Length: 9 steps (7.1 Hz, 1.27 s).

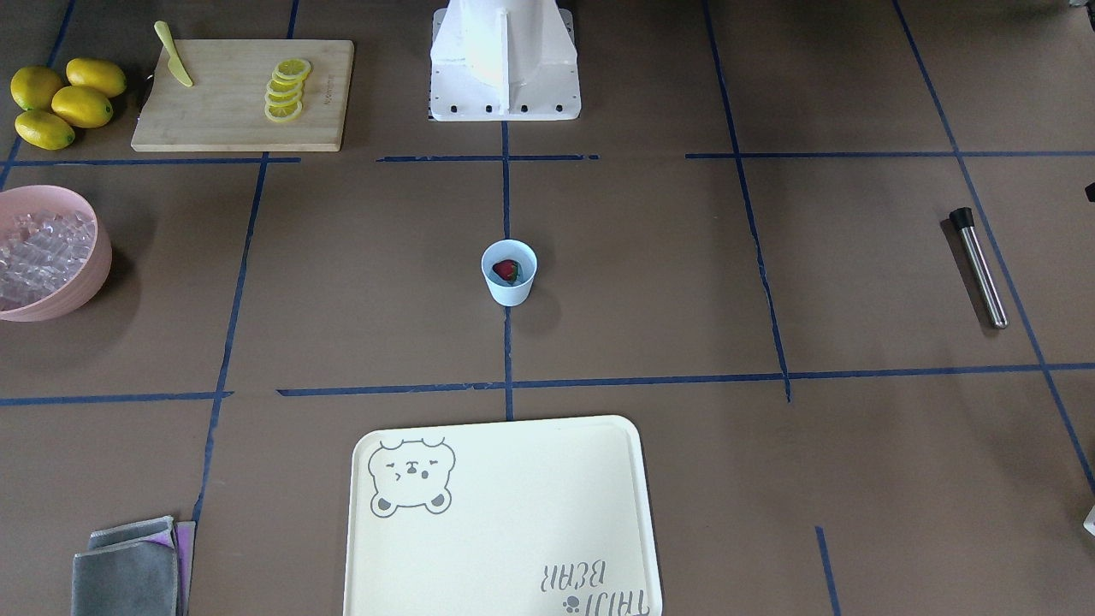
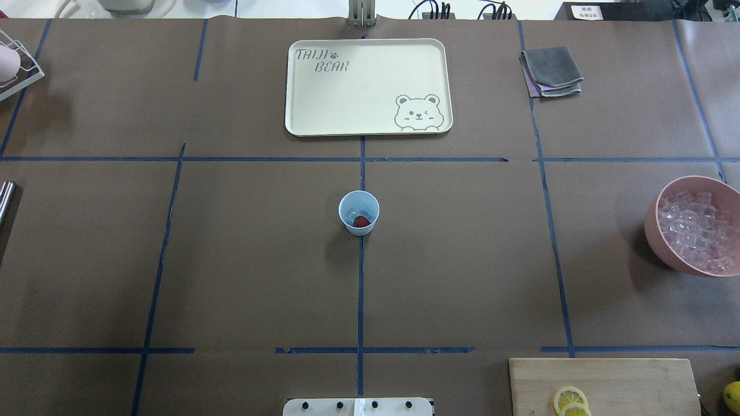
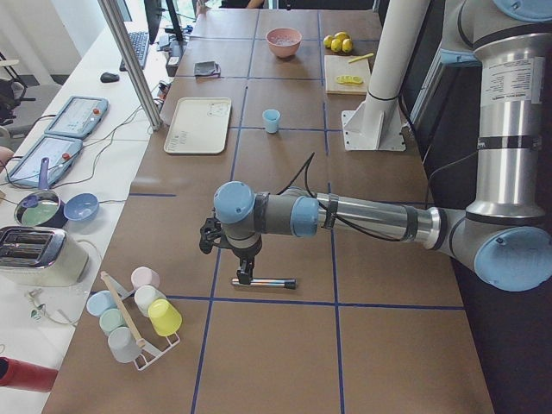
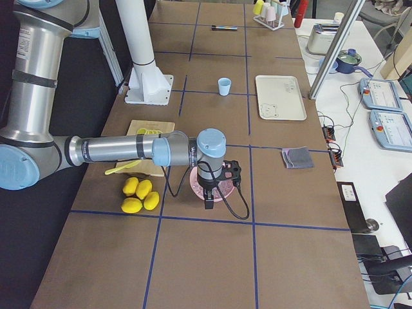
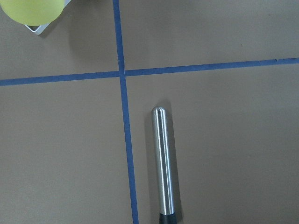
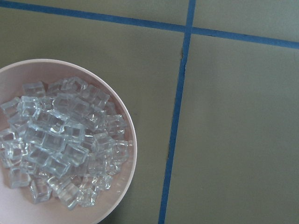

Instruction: Mash ice and strawberries in cup

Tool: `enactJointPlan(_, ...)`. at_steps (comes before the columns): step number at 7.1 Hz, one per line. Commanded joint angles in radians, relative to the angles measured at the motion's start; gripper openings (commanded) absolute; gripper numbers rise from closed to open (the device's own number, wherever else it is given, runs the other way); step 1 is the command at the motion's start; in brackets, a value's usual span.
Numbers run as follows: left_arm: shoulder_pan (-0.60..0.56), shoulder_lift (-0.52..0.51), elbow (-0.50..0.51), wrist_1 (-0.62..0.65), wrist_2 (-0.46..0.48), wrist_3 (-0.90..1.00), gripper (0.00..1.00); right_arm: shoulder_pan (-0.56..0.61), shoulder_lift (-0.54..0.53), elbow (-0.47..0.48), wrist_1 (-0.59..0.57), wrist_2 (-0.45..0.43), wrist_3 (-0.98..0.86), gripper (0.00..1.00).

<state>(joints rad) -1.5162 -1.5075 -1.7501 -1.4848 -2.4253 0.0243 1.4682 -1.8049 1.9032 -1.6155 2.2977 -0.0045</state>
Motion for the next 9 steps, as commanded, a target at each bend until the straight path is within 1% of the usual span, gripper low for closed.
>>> enactJointPlan(1, -0.001, 0.004, 0.017, 0.0, 0.0, 0.003, 1.0, 0.003, -0.005, -0.003, 0.0, 0.003, -0.002, 1.0)
enactJointPlan(2, 0.001, 0.006, 0.017, 0.001, 0.0, 0.003, 1.0, 0.004, -0.007, 0.0, -0.001, 0.003, -0.021, 1.0)
enactJointPlan(3, -0.001, 0.007, 0.018, 0.001, -0.001, 0.005, 1.0, 0.067, -0.002, -0.009, -0.015, 0.005, -0.102, 1.0)
enactJointPlan(4, -0.001, 0.025, 0.006, -0.008, -0.003, 0.005, 1.0, 0.111, -0.026, -0.012, -0.015, 0.017, -0.13, 1.0)
enactJointPlan(5, -0.001, 0.026, 0.0, -0.008, -0.003, 0.005, 1.0, 0.113, -0.046, -0.009, -0.014, 0.017, -0.132, 1.0)
enactJointPlan(6, -0.001, 0.026, 0.01, -0.008, -0.005, 0.006, 1.0, 0.112, -0.047, 0.0, -0.039, 0.019, -0.132, 1.0)
enactJointPlan(7, -0.001, 0.018, 0.003, -0.006, -0.005, 0.005, 1.0, 0.109, -0.036, 0.0, -0.082, 0.016, -0.132, 1.0)
enactJointPlan(8, -0.001, 0.018, 0.003, -0.005, -0.003, 0.005, 1.0, 0.098, -0.028, 0.0, -0.084, 0.016, -0.131, 1.0)
enactJointPlan(9, -0.001, 0.013, 0.017, -0.006, -0.003, 0.005, 1.0, 0.098, -0.021, 0.014, -0.115, 0.019, -0.131, 1.0)
